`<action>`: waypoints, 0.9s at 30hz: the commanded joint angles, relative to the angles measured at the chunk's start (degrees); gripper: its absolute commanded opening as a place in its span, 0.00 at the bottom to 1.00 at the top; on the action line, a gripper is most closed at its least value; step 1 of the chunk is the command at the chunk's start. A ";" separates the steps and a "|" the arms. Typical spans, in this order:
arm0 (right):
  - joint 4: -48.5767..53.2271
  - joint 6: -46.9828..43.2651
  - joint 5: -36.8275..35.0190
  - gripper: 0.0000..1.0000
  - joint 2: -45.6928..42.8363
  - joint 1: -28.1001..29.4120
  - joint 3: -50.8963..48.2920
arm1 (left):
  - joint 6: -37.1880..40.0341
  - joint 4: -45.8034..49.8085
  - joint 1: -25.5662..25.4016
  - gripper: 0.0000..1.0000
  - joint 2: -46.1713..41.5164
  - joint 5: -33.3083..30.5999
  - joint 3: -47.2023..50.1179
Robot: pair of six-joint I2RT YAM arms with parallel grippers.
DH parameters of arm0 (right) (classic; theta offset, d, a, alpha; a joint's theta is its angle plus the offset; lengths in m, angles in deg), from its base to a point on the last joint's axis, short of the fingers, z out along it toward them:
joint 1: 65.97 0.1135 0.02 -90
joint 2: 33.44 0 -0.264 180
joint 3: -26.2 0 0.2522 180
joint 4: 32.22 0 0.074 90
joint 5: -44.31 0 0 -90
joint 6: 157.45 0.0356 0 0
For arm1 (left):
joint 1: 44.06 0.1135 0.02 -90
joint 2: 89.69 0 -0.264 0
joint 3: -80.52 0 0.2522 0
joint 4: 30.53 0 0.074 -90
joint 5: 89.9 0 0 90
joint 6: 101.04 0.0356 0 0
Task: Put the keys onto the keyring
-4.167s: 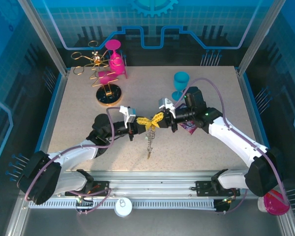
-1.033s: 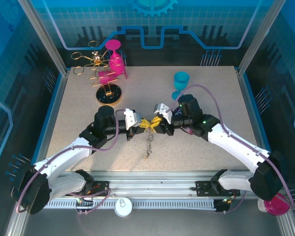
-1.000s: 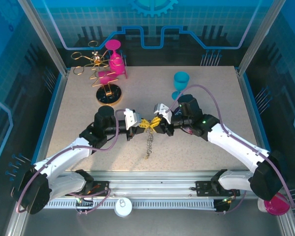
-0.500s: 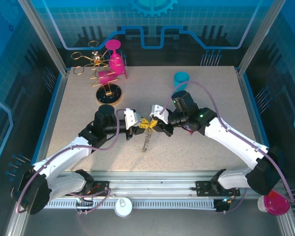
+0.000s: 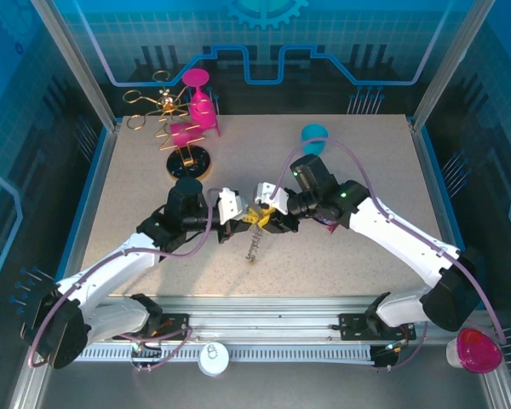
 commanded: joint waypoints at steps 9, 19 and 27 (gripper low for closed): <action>-12.35 8.25 6.69 0.35 -6.19 -4.07 -9.97 | -8.00 -15.11 -0.47 0.00 -2.85 0.08 5.18; -12.85 8.67 7.06 0.19 -5.81 -3.98 -10.57 | -12.60 -20.56 -0.54 0.00 -3.63 -0.78 7.21; -12.91 8.72 7.37 0.07 -4.45 -2.74 -9.82 | -15.48 -24.49 -0.55 0.00 -3.22 -0.90 8.05</action>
